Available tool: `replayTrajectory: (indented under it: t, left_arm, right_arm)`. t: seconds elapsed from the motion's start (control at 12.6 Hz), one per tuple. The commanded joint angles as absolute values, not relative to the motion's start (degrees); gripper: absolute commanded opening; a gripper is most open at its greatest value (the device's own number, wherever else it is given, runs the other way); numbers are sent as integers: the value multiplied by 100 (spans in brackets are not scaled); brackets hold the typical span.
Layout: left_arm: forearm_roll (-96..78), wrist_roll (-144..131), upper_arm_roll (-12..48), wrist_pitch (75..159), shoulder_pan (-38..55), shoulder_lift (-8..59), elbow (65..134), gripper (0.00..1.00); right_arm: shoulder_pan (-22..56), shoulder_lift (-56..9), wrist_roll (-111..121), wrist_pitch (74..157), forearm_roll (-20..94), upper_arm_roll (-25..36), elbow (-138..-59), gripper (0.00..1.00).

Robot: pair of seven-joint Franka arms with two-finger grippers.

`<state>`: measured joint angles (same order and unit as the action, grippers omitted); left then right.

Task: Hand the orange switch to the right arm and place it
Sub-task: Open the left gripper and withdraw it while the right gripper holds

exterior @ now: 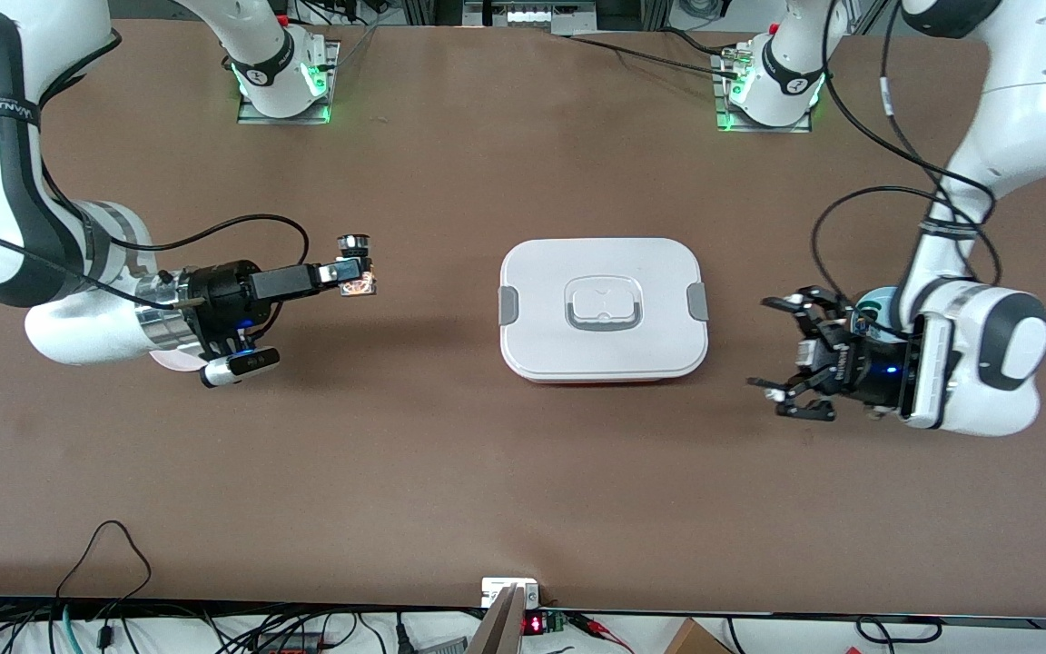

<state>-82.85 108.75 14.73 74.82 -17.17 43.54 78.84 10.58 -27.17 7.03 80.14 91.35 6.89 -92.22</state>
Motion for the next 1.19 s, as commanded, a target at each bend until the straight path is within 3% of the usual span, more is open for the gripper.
replayTrajectory:
  t: [0.0,0.4,0.71,0.95,1.11]
  left_arm:
    - [-7202,11021,1600,7138,-2353,4315,7840,100]
    - [-6390,11039,1222,7189,-3039,4938,7814,100]
    - [-4988,10934,801,7348,-3032,4904,6410,100]
    - [-4047,10416,274,7759,-2989,4782,5680,100]
    - [-3203,9813,255,8058,-2884,4475,5345,100]
  right_arm:
    - [862,-2628,870,7901,8467,659,-9193,5]
    - [589,-2461,1677,7831,6560,668,-9193,5]
    - [484,-2338,1792,7787,4971,703,-9193,5]
    - [475,-2329,2600,8128,3188,703,-9202,5]
    - [440,-2338,3292,8410,2114,703,-9263,5]
